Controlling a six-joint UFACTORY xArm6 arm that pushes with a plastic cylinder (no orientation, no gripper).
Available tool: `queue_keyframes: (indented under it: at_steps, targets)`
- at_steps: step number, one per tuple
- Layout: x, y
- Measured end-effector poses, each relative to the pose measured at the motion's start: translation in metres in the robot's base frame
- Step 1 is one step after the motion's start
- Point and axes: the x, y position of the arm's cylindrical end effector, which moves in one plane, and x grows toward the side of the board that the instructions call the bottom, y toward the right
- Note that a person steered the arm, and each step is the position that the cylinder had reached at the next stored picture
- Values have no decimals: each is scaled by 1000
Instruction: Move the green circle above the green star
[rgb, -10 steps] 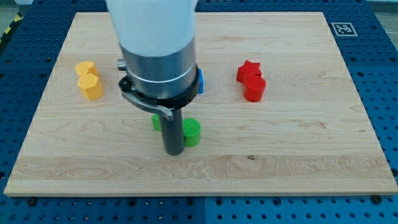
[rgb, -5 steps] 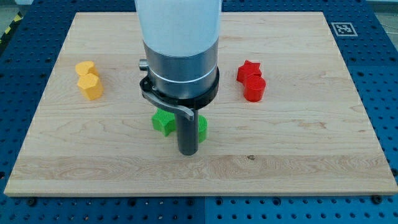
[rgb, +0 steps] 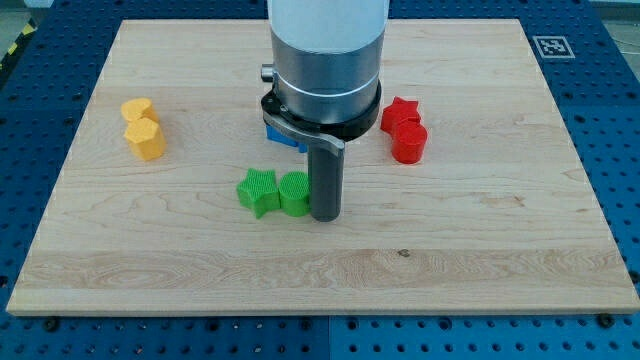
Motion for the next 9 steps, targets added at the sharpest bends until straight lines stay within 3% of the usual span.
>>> queue_keyframes:
  at_steps: [3, 9]
  targets:
    - [-15, -5]
    - [-26, -70]
